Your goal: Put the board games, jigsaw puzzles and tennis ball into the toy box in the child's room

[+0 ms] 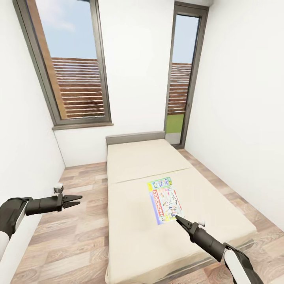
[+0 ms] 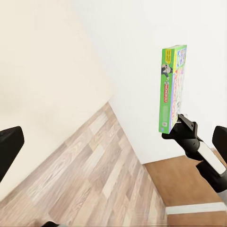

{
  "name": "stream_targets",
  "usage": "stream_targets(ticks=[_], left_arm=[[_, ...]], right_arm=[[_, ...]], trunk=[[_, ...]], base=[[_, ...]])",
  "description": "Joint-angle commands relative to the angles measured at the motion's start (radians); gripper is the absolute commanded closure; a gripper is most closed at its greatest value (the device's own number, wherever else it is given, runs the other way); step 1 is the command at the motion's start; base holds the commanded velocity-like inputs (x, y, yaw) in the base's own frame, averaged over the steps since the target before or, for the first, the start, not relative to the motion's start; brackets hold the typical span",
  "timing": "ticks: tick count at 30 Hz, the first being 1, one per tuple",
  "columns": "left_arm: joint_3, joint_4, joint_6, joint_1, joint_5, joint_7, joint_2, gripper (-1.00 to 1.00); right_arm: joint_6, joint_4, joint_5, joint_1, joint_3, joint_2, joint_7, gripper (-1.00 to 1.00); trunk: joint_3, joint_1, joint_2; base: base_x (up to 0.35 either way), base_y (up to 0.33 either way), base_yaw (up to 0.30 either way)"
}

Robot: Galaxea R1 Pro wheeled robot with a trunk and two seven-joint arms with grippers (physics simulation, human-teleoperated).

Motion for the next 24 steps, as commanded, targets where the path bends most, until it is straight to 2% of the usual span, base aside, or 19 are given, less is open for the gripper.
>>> stream_targets(ticks=[1, 24], left_arm=[[0.004, -0.001, 0.011, -0.001, -0.011, -0.008, 0.000, -1.00], [0.004, -0.001, 0.009, -0.001, -0.011, -0.008, 0.001, -1.00]], right_arm=[[0.008, 0.000, -0.007, -0.001, -0.001, 0.000, 0.001, 1.00], [0.008, 0.000, -0.011, -0.001, -0.001, -0.001, 0.001, 1.00]], trunk=[[0.003, -0.004, 0.006], [0.092, -0.092, 0.167]], base=[[0.000, 0.000, -0.254], [0.000, 0.000, -0.254]])
